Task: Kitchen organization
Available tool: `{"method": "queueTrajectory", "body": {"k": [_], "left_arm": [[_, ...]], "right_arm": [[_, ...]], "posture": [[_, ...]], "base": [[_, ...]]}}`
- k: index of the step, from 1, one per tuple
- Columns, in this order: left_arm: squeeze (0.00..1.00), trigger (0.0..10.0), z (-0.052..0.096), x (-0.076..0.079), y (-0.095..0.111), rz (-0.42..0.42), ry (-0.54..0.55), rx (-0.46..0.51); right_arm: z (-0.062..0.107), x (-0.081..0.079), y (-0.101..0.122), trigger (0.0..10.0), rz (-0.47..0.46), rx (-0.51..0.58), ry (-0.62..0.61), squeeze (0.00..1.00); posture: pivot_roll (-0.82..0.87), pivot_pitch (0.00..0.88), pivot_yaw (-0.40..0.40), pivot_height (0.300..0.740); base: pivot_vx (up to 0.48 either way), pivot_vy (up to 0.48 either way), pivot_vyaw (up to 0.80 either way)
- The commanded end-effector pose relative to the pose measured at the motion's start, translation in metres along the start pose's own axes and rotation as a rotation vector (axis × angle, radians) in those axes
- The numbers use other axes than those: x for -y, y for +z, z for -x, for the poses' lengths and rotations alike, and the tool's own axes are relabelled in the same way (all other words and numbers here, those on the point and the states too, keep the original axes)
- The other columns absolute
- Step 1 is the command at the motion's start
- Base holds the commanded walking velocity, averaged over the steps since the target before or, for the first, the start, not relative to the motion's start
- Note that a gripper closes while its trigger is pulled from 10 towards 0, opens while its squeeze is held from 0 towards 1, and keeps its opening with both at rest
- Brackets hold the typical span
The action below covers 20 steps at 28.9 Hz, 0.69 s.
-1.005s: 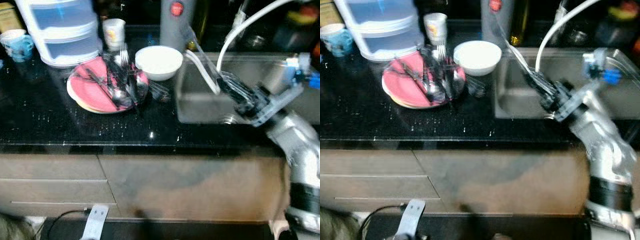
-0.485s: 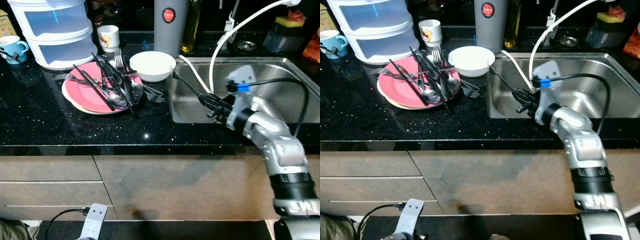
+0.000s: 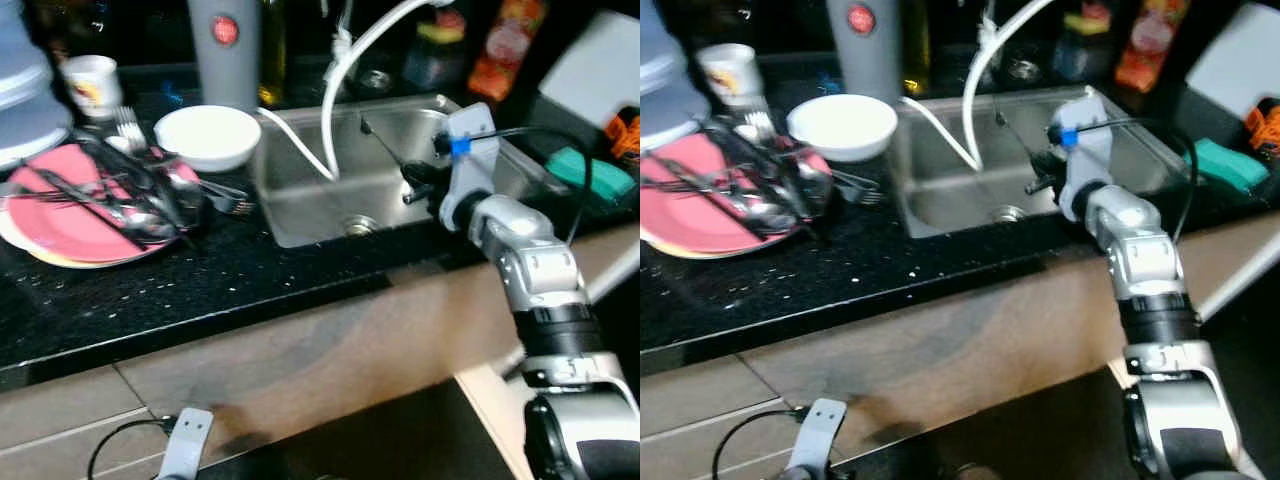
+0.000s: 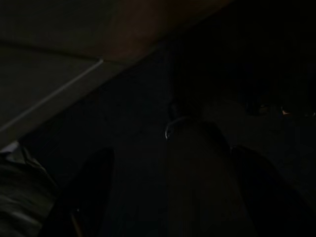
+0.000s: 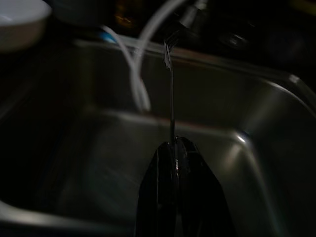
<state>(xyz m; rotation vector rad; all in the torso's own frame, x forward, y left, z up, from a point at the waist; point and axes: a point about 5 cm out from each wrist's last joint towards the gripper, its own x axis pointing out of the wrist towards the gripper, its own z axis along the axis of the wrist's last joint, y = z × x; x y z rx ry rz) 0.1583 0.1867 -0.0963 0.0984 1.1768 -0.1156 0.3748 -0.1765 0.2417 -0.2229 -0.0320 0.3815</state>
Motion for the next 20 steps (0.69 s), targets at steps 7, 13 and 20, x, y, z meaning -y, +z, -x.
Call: {"method": "queueTrajectory", "body": {"k": [7, 13, 20], "left_arm": [[0.0, 10.0, 0.0, 0.001, -0.003, -0.006, -0.004, -0.016], [0.0, 10.0, 0.0, 0.003, -0.004, -0.002, -0.009, -0.017], [0.0, 10.0, -0.001, 0.007, -0.009, 0.006, -0.019, -0.022]], "right_arm": [[-0.012, -0.004, 0.002, 10.0, 0.22, -0.065, 0.005, 0.0], [-0.035, -0.015, 0.015, 10.0, 0.36, -0.104, 0.029, 0.0], [-0.051, -0.002, 0.04, 10.0, 0.711, -0.24, -0.023, 0.0]], "posture": [[-0.04, 0.036, -0.012, 0.74], [-0.03, 0.043, -0.028, 0.74], [-0.02, 0.074, -0.057, 0.74]], "base": [[0.0, 0.0, -0.11], [0.0, 0.0, 0.0], [0.0, 0.0, 0.0]]}}
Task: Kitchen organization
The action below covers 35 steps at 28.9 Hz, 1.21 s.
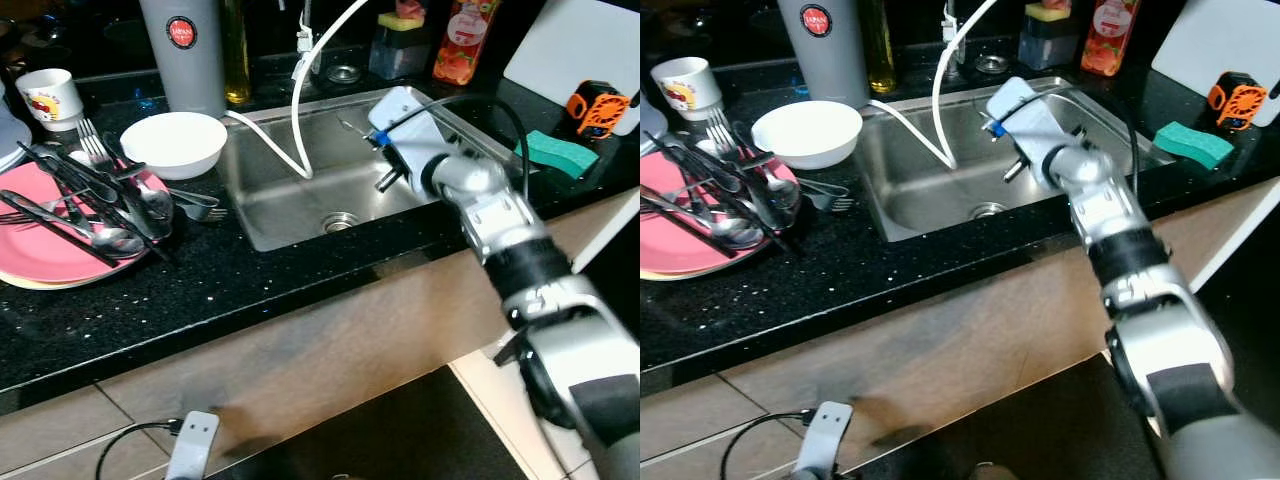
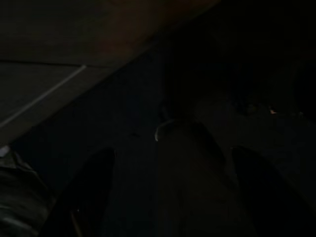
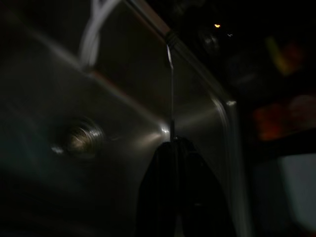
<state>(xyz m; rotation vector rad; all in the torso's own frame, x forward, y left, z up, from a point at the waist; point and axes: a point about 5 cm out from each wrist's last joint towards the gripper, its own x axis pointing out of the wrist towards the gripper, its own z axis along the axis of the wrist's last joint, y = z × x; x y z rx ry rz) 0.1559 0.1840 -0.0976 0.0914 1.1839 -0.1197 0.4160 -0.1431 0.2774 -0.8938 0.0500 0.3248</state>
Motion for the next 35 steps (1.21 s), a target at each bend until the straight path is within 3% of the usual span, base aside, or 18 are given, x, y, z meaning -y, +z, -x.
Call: {"method": "queueTrajectory", "body": {"k": [1, 2, 4, 5, 6, 9, 17, 26, 27, 28, 29, 35], "left_arm": [[0.0, 10.0, 0.0, 0.004, -0.007, 0.004, -0.013, -0.017], [0.0, 10.0, 0.0, 0.004, -0.007, 0.004, -0.013, -0.017], [0.0, 10.0, 0.0, 0.005, -0.011, 0.006, -0.018, -0.021], [0.0, 10.0, 0.0, 0.005, -0.011, 0.006, -0.018, -0.021], [0.0, 10.0, 0.0, 0.007, -0.015, 0.008, -0.024, -0.025], [0.0, 10.0, 0.0, 0.009, -0.022, 0.01, -0.03, -0.033], [0.0, 10.0, 0.001, 0.012, -0.035, 0.035, -0.037, -0.049], [0.0, 10.0, 0.002, 0.013, -0.045, 0.039, -0.039, -0.06], [0.0, 10.0, 0.003, 0.012, -0.045, 0.038, -0.039, -0.061], [0.0, 10.0, 0.003, 0.012, -0.045, 0.038, -0.039, -0.061], [0.0, 10.0, 0.003, 0.012, -0.046, 0.037, -0.038, -0.061], [0.0, 10.0, 0.002, 0.008, -0.041, 0.022, -0.031, -0.058]], "right_arm": [[-0.002, 0.007, 0.0, 10.0, 0.105, -0.059, 0.008, 0.0], [-0.002, 0.007, 0.0, 10.0, 0.105, -0.059, 0.008, 0.0], [-0.004, 0.005, 0.005, 10.0, 0.236, -0.103, 0.078, 0.0], [-0.004, 0.005, 0.005, 10.0, 0.236, -0.103, 0.078, 0.0], [-0.007, -0.001, 0.007, 10.0, 0.333, -0.133, 0.14, 0.0], [-0.012, -0.012, 0.011, 10.0, 0.394, -0.133, 0.216, 0.0], [-0.019, -0.037, 0.022, 10.0, 0.445, -0.123, 0.313, 0.0], [-0.022, -0.057, 0.017, 10.0, 0.487, -0.16, 0.389, 0.0], [-0.022, -0.056, 0.016, 10.0, 0.471, -0.163, 0.373, 0.73], [-0.022, -0.056, 0.016, 10.0, 0.471, -0.163, 0.373, 0.73], [-0.022, -0.053, 0.016, 10.0, 0.448, -0.167, 0.342, 1.0], [-0.018, -0.009, 0.02, 10.0, 0.316, -0.153, 0.095, 1.0]], "posture": [[-0.02, 0.078, -0.058, 0.74], [-0.02, 0.078, -0.058, 0.74], [-0.02, 0.1, -0.068, 0.74], [-0.02, 0.1, -0.068, 0.74], [-0.01, 0.12, -0.08, 0.74], [0.0, 0.147, -0.096, 0.74], [0.02, 0.185, -0.126, 0.74], [0.04, 0.203, -0.13, 0.74], [0.04, 0.2, -0.127, 0.74], [0.04, 0.2, -0.127, 0.74], [0.04, 0.196, -0.123, 0.74], [0.04, 0.154, -0.097, 0.74]], "base": [[0.0, 0.0, 0.0], [0.0, 0.0, 0.0], [0.0, 0.0, 0.0], [0.0, 0.0, 0.0], [0.0, 0.0, 0.0], [0.0, 0.0, 0.0], [0.0, 0.0, 0.0], [0.0, 0.0, 0.0], [0.0, 0.0, 0.0], [0.0, 0.0, 0.0], [0.0, 0.0, 0.0], [0.0, 0.0, 0.0]]}}
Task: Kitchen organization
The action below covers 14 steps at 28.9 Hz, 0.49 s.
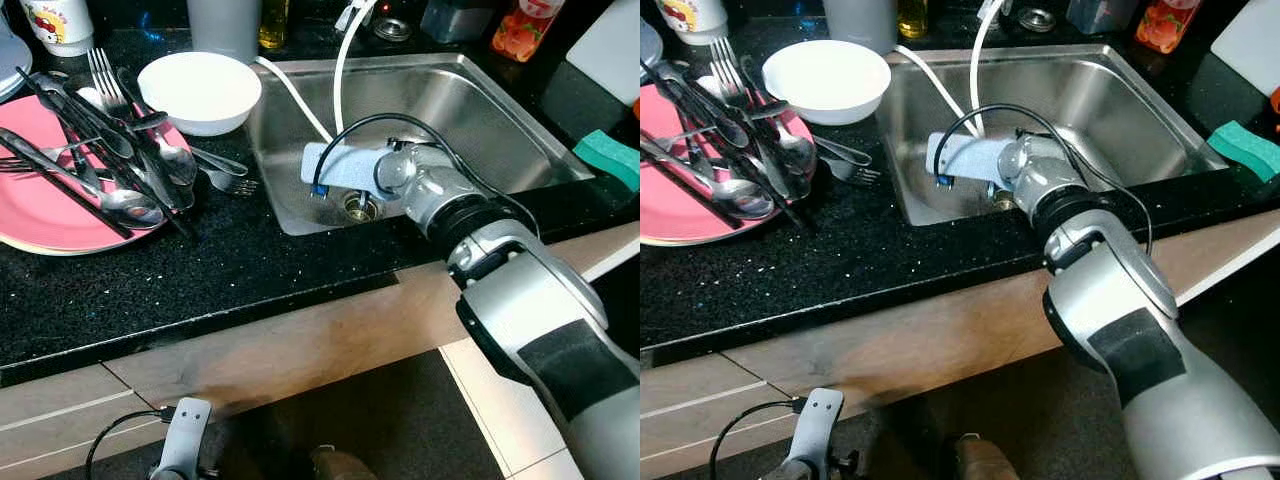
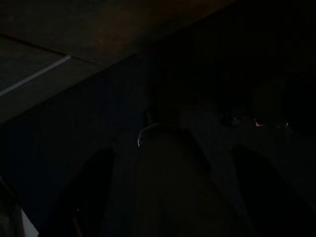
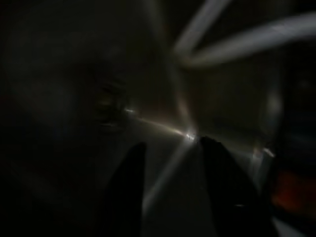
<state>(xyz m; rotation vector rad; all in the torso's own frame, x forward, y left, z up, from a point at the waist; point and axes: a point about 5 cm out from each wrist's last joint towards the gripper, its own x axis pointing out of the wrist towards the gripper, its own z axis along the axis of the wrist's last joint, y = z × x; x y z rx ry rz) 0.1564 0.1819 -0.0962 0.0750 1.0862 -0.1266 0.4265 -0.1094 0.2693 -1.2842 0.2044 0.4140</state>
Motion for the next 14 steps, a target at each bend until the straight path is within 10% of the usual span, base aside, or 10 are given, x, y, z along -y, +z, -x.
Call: {"method": "queueTrajectory", "body": {"k": [1, 4, 5, 6, 8, 14], "left_arm": [[0.0, 10.0, 0.005, 0.006, -0.042, 0.018, -0.022, -0.157], [0.0, 10.0, 0.005, 0.005, -0.039, 0.015, -0.019, -0.153], [0.0, 10.0, 0.004, 0.004, -0.035, 0.012, -0.013, -0.142], [0.0, 10.0, 0.004, 0.004, -0.035, 0.012, -0.013, -0.142], [0.0, 10.0, 0.004, 0.002, -0.031, 0.013, -0.008, -0.132], [0.0, 10.0, 0.003, -0.001, -0.022, 0.002, -0.008, -0.108]], "right_arm": [[0.004, 0.012, -0.005, 10.0, -0.058, -0.006, -0.051, 1.0], [0.009, 0.024, -0.006, 10.0, -0.148, 0.034, -0.086, 1.0], [0.016, 0.038, -0.008, 10.0, -0.32, 0.126, -0.09, 0.42], [0.016, 0.038, -0.008, 10.0, -0.32, 0.126, -0.09, 0.42], [0.021, 0.044, -0.011, 10.0, -0.465, 0.218, -0.07, 0.0], [0.038, 0.051, -0.019, 10.0, -0.802, 0.615, 0.037, 0.0]], "posture": [[0.04, 0.154, -0.097, 0.74], [0.04, 0.142, -0.092, 0.74], [0.04, 0.118, -0.082, 0.74], [0.04, 0.118, -0.082, 0.74], [0.04, 0.097, -0.07, 0.74], [0.02, 0.056, -0.037, 0.74]], "base": [[0.0, 0.0, 0.0], [0.0, 0.0, 0.0], [0.0, 0.0, 0.0], [0.0, 0.0, 0.0], [0.0, 0.0, 0.0], [0.0, 0.0, 0.0]]}}
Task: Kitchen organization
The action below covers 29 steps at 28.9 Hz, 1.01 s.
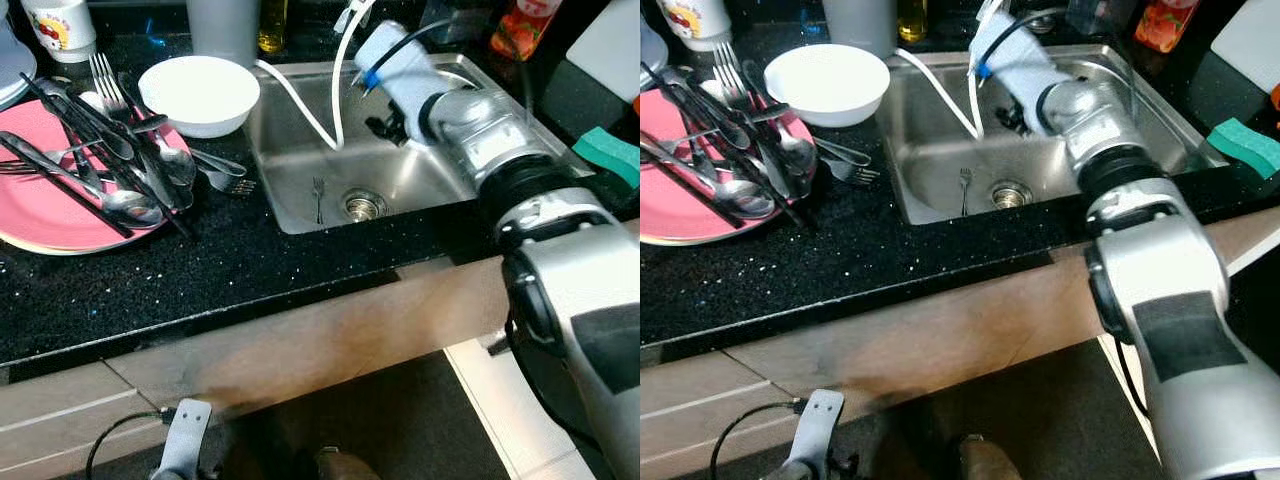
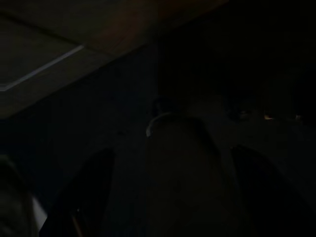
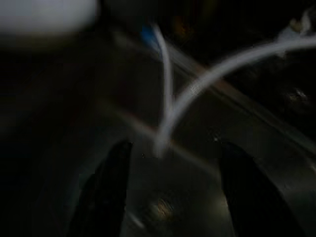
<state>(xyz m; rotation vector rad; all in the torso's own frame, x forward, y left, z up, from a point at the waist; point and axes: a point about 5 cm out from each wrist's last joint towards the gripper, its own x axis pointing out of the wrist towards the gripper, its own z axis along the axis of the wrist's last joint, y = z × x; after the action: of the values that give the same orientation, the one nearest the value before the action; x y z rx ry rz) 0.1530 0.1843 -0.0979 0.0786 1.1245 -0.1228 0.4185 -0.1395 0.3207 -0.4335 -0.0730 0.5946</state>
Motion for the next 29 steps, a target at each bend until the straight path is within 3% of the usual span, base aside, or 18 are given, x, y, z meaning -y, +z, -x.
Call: {"method": "queueTrajectory", "body": {"k": [1, 6, 7, 9, 11, 13, 14, 15, 19, 20, 21, 24, 29], "left_arm": [[0.0, 10.0, 0.002, 0.001, -0.018, 0.001, -0.011, -0.069], [0.0, 10.0, 0.001, -0.003, -0.011, 0.033, 0.013, -0.049], [0.0, 10.0, 0.001, -0.003, -0.011, 0.033, 0.013, -0.049], [0.0, 10.0, 0.001, -0.005, -0.009, 0.07, 0.027, -0.037], [0.0, 10.0, 0.001, -0.006, -0.008, 0.098, 0.036, -0.026], [0.0, 10.0, 0.001, -0.006, -0.008, 0.102, 0.038, -0.023], [0.0, 10.0, 0.001, -0.007, -0.006, 0.105, 0.041, -0.017], [0.0, 10.0, 0.001, -0.008, -0.006, 0.107, 0.042, -0.014], [0.0, 10.0, 0.001, -0.009, -0.005, 0.105, 0.044, -0.009], [0.0, 10.0, 0.002, -0.01, -0.005, 0.103, 0.048, -0.011], [0.0, 10.0, 0.002, -0.01, -0.005, 0.103, 0.048, -0.011], [0.0, 10.0, 0.002, -0.01, -0.005, 0.109, 0.049, -0.016], [0.0, 10.0, 0.001, -0.009, -0.005, 0.116, 0.037, -0.021]], "right_arm": [[0.007, 0.003, 0.001, 10.0, -0.077, 0.09, 0.041, 0.0], [0.044, -0.003, -0.01, 10.0, -0.322, 0.45, 0.214, 0.0], [0.044, -0.003, -0.01, 10.0, -0.322, 0.45, 0.214, 0.0], [0.063, -0.013, -0.021, 10.0, -0.42, 0.555, 0.305, 0.0], [0.083, -0.028, -0.032, 10.0, -0.448, 0.619, 0.408, 0.0], [0.089, -0.033, -0.035, 10.0, -0.448, 0.633, 0.442, 0.0], [0.1, -0.05, -0.046, 10.0, -0.478, 0.624, 0.526, 0.0], [0.104, -0.056, -0.051, 10.0, -0.497, 0.614, 0.554, 0.0], [0.112, -0.066, -0.06, 10.0, -0.561, 0.611, 0.594, 0.0], [0.128, -0.079, -0.065, 10.0, -0.634, 0.658, 0.692, 0.0], [0.128, -0.079, -0.065, 10.0, -0.634, 0.658, 0.692, 0.0], [0.15, -0.098, -0.07, 10.0, -0.699, 0.685, 0.837, 0.0], [0.166, -0.12, -0.079, 10.0, -0.735, 0.592, 0.992, 0.0]], "posture": [[0.02, 0.056, -0.037, 0.74], [0.03, 0.021, -0.021, 0.74], [0.03, 0.021, -0.021, 0.74], [0.03, 0.009, -0.013, 0.74], [0.03, 0.003, -0.006, 0.74], [0.03, 0.003, -0.006, 0.74], [0.03, 0.0, 0.001, 0.74], [0.03, 0.0, 0.003, 0.74], [0.03, 0.0, 0.004, 0.74], [0.03, 0.0, 0.005, 0.74], [0.03, 0.0, 0.005, 0.74], [0.03, 0.0, 0.005, 0.74], [0.03, 0.0, -0.003, 0.74]], "base": [[0.0, 0.0, 0.0], [0.0, 0.0, 0.0], [0.0, 0.0, 0.0], [0.0, 0.0, 0.0], [0.0, 0.0, 0.0], [0.0, 0.0, 0.0], [0.0, 0.0, 0.0], [0.0, 0.0, 0.0], [0.0, 0.0, 0.0], [0.0, 0.0, 0.0], [0.0, 0.0, 0.0], [0.0, 0.0, 0.0], [0.0, 0.0, 0.0]]}}
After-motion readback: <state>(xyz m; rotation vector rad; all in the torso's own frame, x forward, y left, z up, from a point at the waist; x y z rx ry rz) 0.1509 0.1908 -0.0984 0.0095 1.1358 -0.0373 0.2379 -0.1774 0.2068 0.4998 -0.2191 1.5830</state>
